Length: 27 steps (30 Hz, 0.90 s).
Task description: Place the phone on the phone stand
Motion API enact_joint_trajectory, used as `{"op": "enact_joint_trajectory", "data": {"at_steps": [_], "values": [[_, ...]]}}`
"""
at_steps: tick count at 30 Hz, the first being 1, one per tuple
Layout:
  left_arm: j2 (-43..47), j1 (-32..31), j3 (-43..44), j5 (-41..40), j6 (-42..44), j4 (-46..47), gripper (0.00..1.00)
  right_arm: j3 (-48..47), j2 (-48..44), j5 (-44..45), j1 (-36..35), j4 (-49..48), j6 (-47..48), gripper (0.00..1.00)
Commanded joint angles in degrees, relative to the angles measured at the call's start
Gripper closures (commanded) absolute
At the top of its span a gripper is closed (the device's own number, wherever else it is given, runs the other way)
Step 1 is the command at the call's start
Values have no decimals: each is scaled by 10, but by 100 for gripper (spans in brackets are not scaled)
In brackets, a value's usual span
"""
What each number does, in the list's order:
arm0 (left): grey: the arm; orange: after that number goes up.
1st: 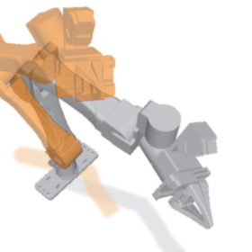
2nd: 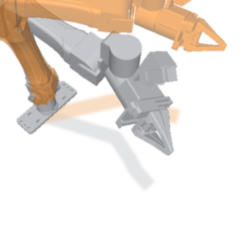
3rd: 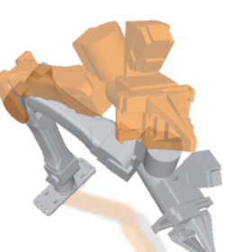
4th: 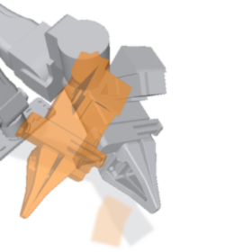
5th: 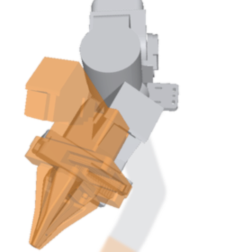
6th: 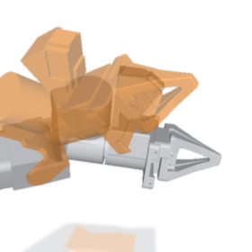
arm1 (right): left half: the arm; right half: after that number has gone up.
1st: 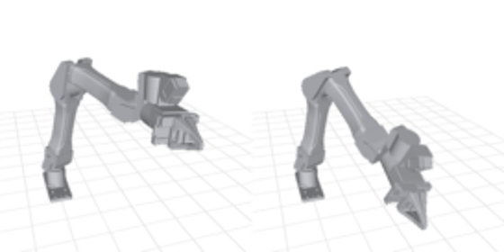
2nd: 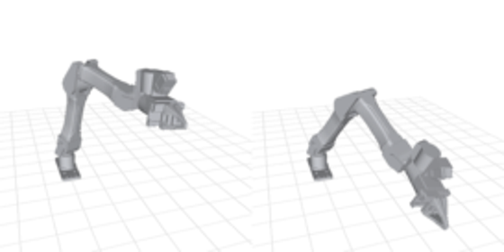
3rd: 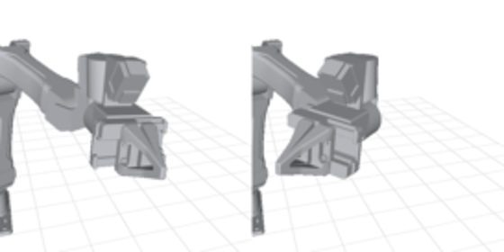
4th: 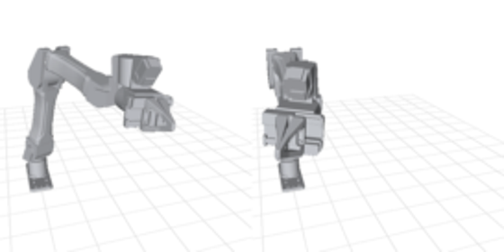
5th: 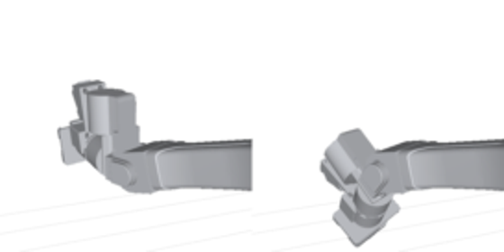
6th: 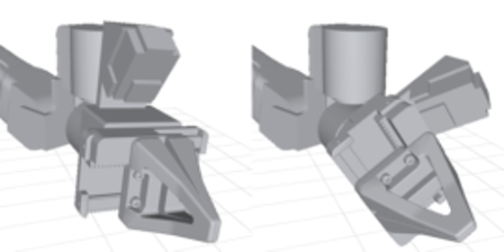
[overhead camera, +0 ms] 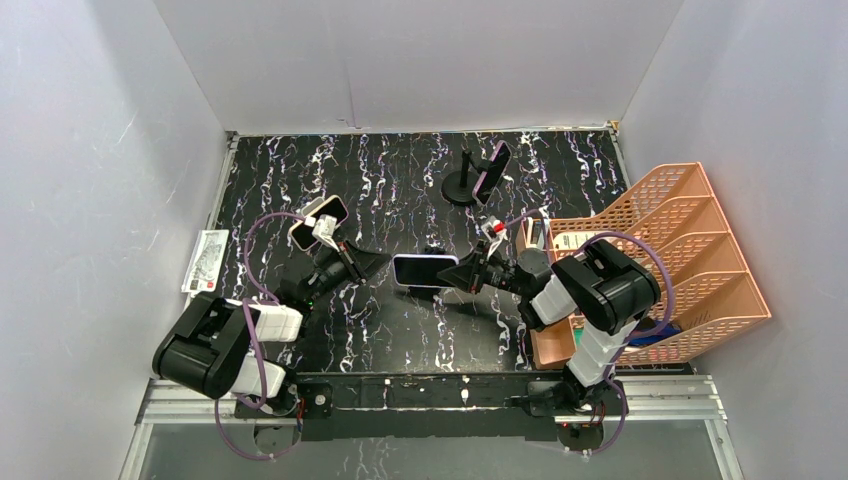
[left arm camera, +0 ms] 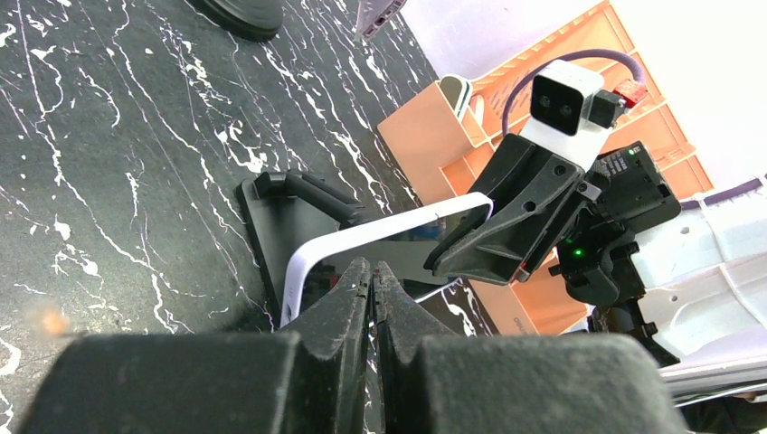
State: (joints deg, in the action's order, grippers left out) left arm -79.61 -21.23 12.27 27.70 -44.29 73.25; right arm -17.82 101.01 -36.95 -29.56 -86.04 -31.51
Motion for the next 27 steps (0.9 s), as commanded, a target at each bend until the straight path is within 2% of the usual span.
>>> {"op": "enact_joint_trajectory", "data": {"at_steps": [1, 8, 18, 27], "values": [[-3, -3, 12, 8, 13, 13, 96, 8, 14, 102, -6, -185, 46, 99], [-8, -3, 11, 8, 16, 13, 96, 10, 40, 169, -9, -186, 76, 99], [4, -3, 5, -7, 27, 6, 95, -45, 100, 236, -23, -186, 118, 99], [39, -3, 3, -45, 58, -54, 86, -68, 102, 258, -24, -186, 152, 99]]}}
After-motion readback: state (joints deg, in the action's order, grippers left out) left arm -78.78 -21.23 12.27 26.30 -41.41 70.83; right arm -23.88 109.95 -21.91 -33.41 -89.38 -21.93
